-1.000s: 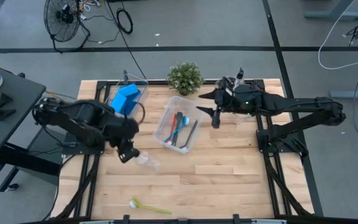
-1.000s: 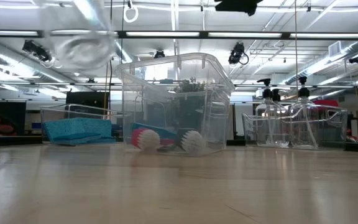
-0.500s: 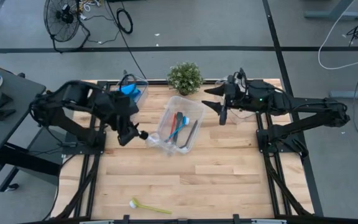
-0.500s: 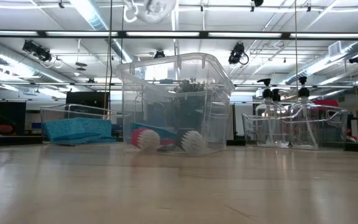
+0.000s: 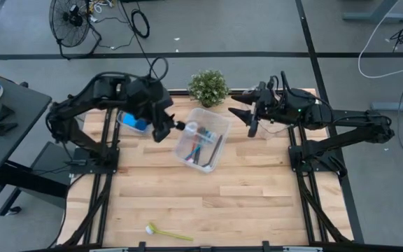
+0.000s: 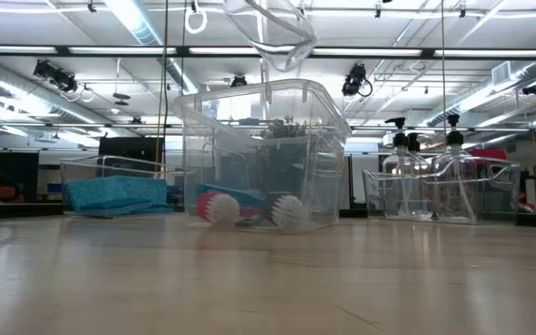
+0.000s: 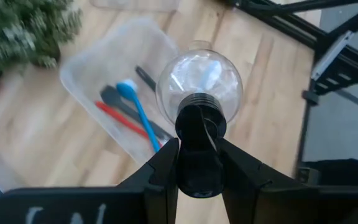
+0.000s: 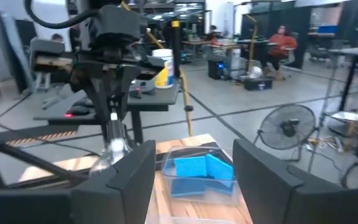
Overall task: Pick & Place Kitchen Sink Supplies
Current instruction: Put the black soap dispenser into the right transparent bin
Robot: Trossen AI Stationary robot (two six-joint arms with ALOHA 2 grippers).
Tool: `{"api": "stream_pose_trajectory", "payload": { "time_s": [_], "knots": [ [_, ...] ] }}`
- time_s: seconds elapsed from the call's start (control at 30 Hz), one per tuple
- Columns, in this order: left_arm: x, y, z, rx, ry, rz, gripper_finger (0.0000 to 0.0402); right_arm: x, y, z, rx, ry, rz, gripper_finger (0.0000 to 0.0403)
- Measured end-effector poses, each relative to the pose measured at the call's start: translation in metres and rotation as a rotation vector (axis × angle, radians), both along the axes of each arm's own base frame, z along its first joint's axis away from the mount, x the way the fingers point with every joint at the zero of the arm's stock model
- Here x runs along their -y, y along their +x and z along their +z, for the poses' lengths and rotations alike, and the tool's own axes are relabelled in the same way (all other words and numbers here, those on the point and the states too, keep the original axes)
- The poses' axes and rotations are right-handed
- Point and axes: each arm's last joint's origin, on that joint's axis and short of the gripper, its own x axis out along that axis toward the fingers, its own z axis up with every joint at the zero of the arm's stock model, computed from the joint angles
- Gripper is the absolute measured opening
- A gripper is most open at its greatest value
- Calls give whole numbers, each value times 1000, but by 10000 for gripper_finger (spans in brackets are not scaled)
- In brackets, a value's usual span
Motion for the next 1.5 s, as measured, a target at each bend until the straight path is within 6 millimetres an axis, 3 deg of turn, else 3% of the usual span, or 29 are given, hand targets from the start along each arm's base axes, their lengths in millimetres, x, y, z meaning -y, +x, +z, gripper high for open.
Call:
{"api": "stream_pose_trajectory", "payload": {
  "time_s": [0.23, 0.47, 0.7, 1.03, 1.5],
  "knots": [
    [-24, 23, -12, -12, 80, -20, 92, 3, 0, -4, -29, 58, -29, 234],
    [-36, 42, -24, -34, 113, -38, 92, 9, 4, -14, -106, 98, 49, 276],
    [-39, 54, -31, -38, 123, -50, 92, 22, 28, -31, -172, 78, 128, 288],
    [-41, 61, -36, -38, 127, -46, 92, 30, 64, -47, -116, 65, 259, 288],
    [-47, 72, -44, -49, 136, -41, 92, 42, 87, -74, -187, 84, 291, 288]
  ]
}}
